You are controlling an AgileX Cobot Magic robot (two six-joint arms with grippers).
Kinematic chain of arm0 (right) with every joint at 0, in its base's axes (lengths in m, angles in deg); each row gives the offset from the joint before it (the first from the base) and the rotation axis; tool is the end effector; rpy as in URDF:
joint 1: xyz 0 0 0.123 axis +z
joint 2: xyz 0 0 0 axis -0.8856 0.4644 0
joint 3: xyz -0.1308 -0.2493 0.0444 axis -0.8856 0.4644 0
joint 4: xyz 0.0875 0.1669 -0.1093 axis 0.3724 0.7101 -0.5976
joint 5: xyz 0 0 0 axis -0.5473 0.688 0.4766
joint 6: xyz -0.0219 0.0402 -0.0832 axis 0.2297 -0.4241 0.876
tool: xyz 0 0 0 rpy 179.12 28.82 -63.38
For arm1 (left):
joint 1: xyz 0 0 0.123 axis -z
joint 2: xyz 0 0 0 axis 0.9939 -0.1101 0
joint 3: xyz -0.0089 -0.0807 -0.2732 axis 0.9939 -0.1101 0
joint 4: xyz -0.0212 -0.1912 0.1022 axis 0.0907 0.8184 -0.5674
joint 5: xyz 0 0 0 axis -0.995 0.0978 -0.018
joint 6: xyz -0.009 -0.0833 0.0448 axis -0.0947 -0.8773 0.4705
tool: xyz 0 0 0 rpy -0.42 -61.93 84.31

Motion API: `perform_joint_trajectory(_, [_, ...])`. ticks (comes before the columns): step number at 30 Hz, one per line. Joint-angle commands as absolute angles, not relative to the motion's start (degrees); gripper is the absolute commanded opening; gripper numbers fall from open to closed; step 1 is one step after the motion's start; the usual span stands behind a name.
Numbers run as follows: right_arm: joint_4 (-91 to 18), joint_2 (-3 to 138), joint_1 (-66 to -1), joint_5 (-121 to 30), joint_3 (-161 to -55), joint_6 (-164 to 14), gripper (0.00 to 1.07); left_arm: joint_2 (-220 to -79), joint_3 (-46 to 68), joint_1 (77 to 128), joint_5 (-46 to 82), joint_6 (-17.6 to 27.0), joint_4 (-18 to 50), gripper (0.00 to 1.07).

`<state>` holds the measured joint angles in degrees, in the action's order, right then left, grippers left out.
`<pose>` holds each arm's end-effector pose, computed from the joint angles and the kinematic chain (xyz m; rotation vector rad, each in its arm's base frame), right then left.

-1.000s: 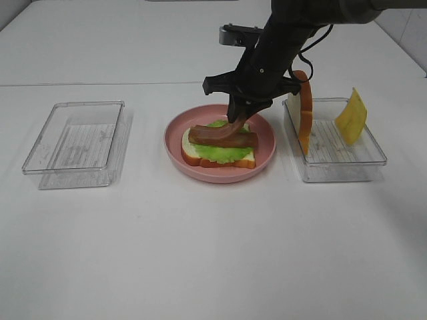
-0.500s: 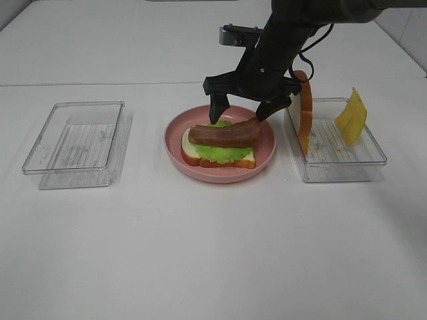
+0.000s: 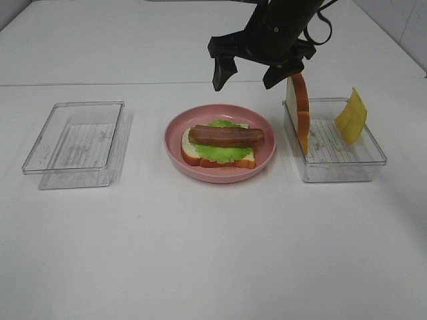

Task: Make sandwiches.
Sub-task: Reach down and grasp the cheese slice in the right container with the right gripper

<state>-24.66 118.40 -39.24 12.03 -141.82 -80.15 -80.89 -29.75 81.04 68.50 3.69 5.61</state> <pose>0.3854 0.1815 0.2379 -0.4227 2.7438 0.3729 -0.0345 -0.0080 0.2606 0.0072 2.0434 -0.0323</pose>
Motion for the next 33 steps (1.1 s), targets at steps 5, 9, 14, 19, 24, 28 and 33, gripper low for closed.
perform_joint_trajectory(5, [-42.1,110.3,-39.4,17.4,-142.1,-87.5,0.88,-80.0,-29.7,81.2,68.2,3.4,6.0,0.89])
perform_joint_trajectory(9, [-50.6,109.1,-39.5,21.5,-142.1,-90.7,0.88,-80.0,-29.7,81.2,68.2,3.4,6.0,0.89])
perform_joint_trajectory(14, [-53.9,108.8,-43.2,24.9,-143.1,-91.9,0.86,-80.0,-29.7,81.2,68.2,3.4,5.9,0.89])
perform_joint_trajectory(19, [-48.2,109.3,-51.4,22.6,-143.1,-89.0,0.83,-80.0,-29.7,81.2,68.2,3.4,5.9,0.89])
perform_joint_trajectory(24, [-43.1,111.9,-56.6,21.1,-143.1,-85.8,0.81,-80.0,-29.7,81.2,68.2,3.4,5.9,0.89])
perform_joint_trajectory(28, [-42.0,114.5,-58.3,20.3,-143.1,-85.4,0.81,-80.0,-29.7,81.2,68.2,3.4,5.9,0.89])
perform_joint_trajectory(33, [-43.3,119.6,-58.8,16.4,-143.1,-85.5,0.80,-80.0,-29.7,81.2,68.2,3.4,5.9,0.89])
